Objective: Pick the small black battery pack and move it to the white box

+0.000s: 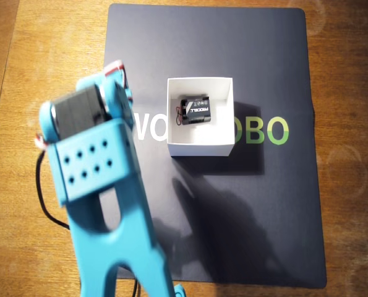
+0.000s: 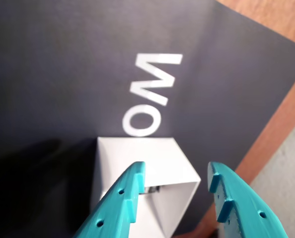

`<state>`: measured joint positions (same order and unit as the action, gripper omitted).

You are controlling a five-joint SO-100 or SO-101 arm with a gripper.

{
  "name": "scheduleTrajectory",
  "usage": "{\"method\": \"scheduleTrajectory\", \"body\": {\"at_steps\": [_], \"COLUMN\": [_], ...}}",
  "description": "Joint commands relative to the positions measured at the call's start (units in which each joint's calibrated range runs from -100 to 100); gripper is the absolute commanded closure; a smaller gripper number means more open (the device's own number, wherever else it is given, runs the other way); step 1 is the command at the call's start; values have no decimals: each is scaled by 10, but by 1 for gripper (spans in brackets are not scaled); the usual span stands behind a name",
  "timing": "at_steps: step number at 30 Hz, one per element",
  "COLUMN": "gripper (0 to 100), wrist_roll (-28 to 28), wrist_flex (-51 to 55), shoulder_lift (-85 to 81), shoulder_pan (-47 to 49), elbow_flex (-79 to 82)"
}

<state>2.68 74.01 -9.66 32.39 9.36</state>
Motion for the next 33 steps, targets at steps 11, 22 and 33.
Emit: {"method": "scheduleTrajectory", "body": {"at_steps": [11,22,33], "gripper": [86,86,86], "wrist_roll": [2,-1,-2], "wrist_flex": [-66,-68,-44], "shoulder_lift": [-302,-517,-682], "shoulder_pan": [-21,-215,-317], "elbow_flex": [354,531,642]}}
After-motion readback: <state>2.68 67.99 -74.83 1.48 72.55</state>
